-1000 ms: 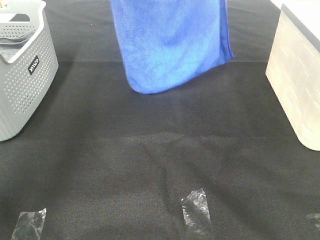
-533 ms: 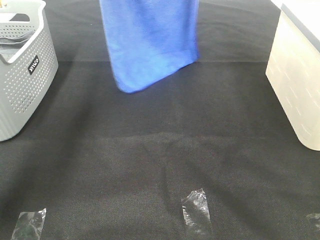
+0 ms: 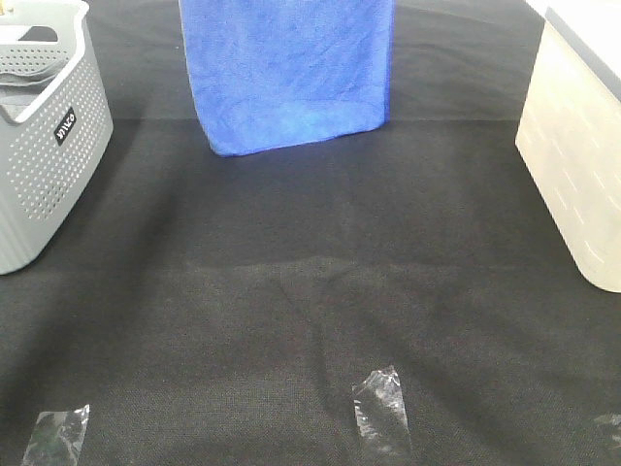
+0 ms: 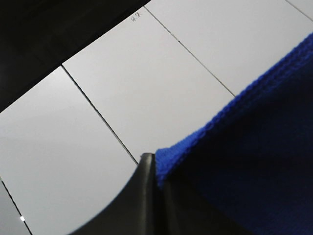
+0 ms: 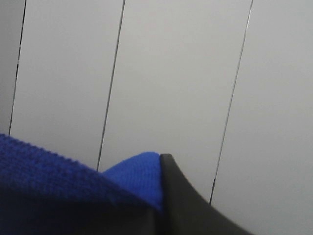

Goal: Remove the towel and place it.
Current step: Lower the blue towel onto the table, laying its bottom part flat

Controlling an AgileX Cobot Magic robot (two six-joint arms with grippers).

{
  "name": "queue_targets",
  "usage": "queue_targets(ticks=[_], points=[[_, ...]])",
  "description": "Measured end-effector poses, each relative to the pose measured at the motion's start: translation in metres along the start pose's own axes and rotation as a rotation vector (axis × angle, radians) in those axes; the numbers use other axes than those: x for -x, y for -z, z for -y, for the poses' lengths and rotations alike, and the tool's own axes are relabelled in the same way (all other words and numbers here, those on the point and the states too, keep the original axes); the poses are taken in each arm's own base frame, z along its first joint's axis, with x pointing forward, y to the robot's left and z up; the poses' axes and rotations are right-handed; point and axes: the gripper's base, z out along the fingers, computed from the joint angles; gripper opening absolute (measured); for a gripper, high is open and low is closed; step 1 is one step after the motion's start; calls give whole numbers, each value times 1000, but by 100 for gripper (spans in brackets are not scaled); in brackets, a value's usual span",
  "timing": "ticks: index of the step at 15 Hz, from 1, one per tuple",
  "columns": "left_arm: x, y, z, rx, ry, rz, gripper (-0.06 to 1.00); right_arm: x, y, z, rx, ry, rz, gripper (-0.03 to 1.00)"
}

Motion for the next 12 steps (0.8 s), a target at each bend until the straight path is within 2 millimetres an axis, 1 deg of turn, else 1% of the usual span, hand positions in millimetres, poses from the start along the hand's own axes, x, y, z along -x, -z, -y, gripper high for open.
queue_targets(ticks=[3, 8, 10, 12], points=[[-3, 1, -5, 9, -6, 3, 0, 2, 0, 1, -9, 0, 22, 3], [-4, 1, -5, 10, 21, 7, 0, 1, 0, 1, -6, 0, 16, 3], [-6, 1, -4, 2, 46, -21, 0, -2, 0, -1, 10, -1, -25, 3], [-11, 1, 0, -18, 106, -91, 0, -9, 2, -4, 52, -11, -130, 3]])
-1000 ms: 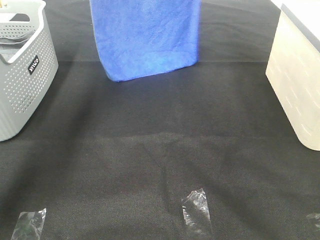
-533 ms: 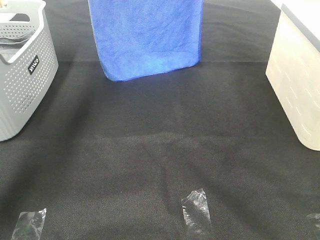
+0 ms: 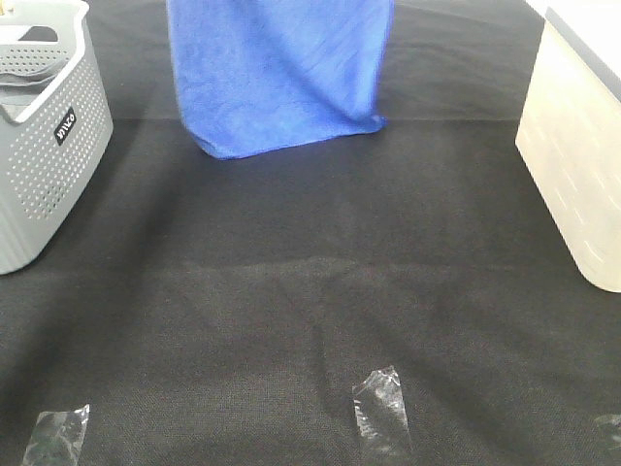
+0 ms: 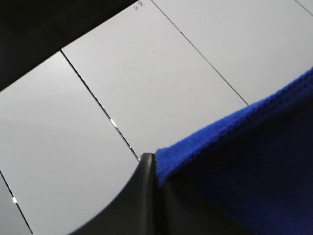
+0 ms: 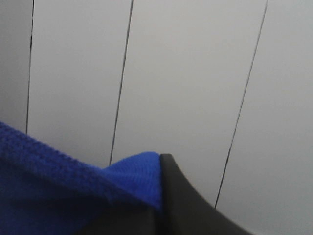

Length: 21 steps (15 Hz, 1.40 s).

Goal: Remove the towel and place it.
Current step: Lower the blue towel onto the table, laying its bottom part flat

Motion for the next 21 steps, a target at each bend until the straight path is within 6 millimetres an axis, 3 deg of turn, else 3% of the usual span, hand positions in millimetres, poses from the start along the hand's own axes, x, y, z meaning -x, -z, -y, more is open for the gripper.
queue_targets(ticks=[2, 5, 9, 12, 16, 18, 21], points=[[-3, 0, 15, -53, 68, -173, 0, 7, 10, -3, 62, -1, -139, 3], [12, 5, 23, -110, 147, -383, 0, 26, 31, -2, 117, 27, -277, 3], [66, 36, 1, -251, 295, -783, 0, 45, 63, -3, 208, 27, -487, 3], [86, 58, -9, -344, 351, -973, 0, 52, 83, -5, 260, 14, -614, 3], [105, 69, -13, -394, 526, -1025, 0, 49, 95, -7, 295, -20, -747, 3], [106, 71, -11, -413, 548, -1040, 0, 49, 98, -8, 291, -67, -765, 3], [123, 91, -16, -454, 550, -1097, 0, 53, 118, -10, 304, -117, -819, 3]])
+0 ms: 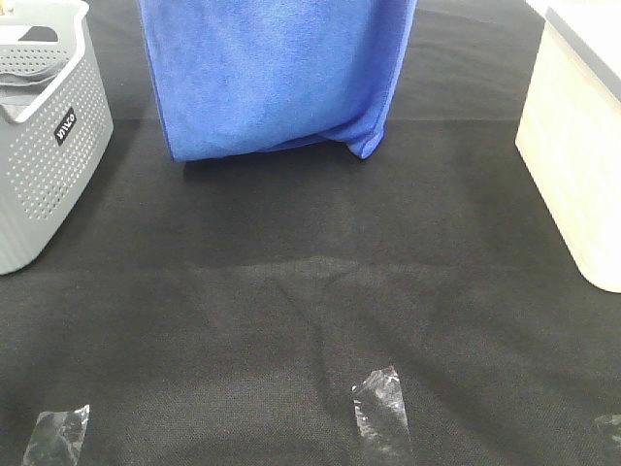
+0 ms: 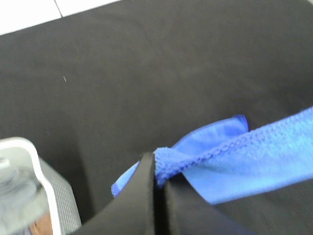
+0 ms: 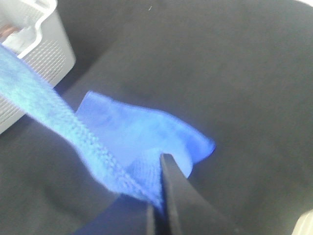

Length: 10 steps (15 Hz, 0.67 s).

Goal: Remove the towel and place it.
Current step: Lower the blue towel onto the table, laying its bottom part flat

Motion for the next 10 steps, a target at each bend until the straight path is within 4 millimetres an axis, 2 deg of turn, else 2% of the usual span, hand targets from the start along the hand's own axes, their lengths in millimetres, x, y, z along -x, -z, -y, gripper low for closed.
queue_targets(ticks=[3, 5, 10], points=[[-22, 24, 18, -46, -24, -83, 0, -23, 21, -9, 18, -30, -70, 3], [-39, 26, 30, -76, -44, -153, 0, -33, 36, -14, 23, -39, -86, 3], [-69, 49, 38, -118, -47, -223, 0, -68, 65, -27, 46, -76, -144, 3]])
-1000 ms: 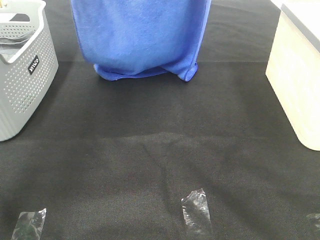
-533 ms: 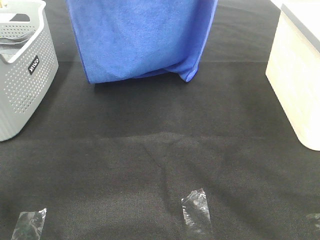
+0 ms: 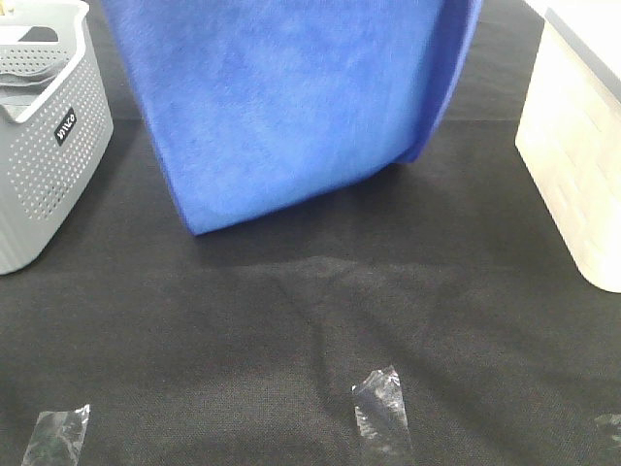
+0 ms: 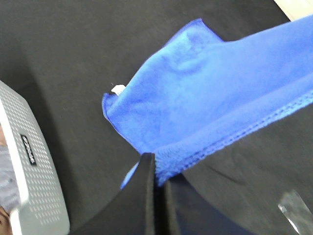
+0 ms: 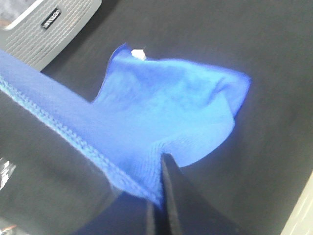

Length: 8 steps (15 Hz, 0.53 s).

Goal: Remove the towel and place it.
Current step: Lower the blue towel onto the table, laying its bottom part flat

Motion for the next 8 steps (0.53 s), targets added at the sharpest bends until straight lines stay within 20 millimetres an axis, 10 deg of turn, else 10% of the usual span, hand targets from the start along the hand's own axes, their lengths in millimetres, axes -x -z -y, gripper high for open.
queue_targets(ticks=[8], points=[[-80, 12, 13, -112, 51, -143, 0, -71, 14, -18, 67, -93, -107, 3]])
